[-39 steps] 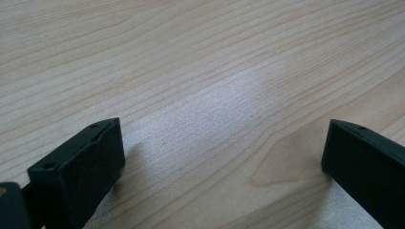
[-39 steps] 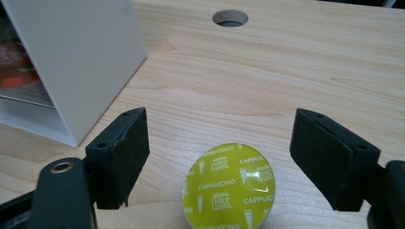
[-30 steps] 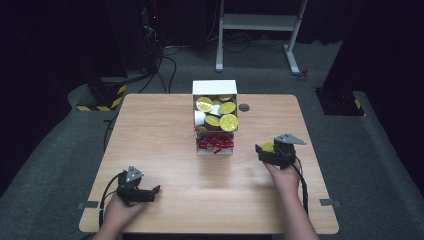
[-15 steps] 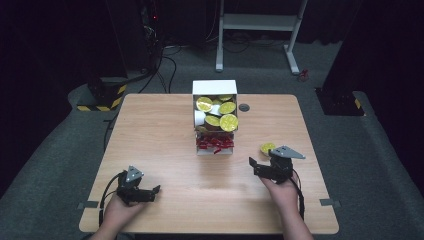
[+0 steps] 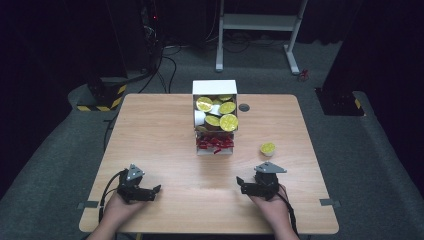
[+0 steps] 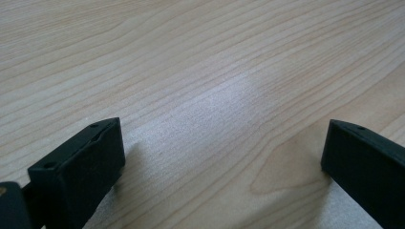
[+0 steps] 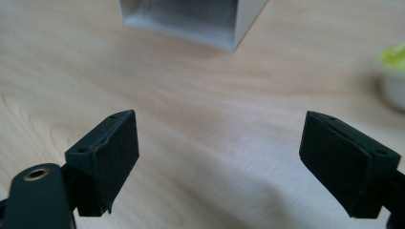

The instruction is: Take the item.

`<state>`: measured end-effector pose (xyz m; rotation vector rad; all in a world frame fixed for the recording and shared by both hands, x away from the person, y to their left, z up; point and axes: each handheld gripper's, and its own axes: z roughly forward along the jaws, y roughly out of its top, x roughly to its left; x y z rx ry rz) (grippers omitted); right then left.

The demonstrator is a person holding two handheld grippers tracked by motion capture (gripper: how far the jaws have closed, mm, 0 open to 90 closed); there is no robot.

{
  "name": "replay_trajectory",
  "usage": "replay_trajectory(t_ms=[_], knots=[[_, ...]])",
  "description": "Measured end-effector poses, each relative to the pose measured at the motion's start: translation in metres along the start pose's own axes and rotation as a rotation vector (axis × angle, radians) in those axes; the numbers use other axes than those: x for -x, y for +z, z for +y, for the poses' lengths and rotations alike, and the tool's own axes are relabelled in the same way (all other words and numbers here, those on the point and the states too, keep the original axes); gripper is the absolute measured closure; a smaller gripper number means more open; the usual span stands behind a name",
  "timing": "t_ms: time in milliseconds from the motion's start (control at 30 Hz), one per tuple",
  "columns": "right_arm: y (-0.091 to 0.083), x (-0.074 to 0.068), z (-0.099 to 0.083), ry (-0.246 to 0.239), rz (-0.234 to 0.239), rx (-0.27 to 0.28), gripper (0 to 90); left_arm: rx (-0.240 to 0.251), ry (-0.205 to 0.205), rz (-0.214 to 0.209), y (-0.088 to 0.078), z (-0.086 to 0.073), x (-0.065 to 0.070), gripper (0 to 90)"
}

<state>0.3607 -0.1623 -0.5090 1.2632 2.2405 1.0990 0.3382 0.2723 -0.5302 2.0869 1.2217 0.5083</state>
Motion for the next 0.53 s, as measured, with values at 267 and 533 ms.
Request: replay_trajectory(t_ms=[267, 533], knots=[[0.018, -0.017, -0.008, -0.081, -0.04, -0.097, 11.4, -0.005, 0.008, -0.004, 0.001, 0.001, 0.0, 1.2], [0.02, -0.019, -0.007, -0.085, -0.031, -0.104, 8.9, 0.009, 0.019, -0.006, -0.001, -0.002, 0.0, 1.5]])
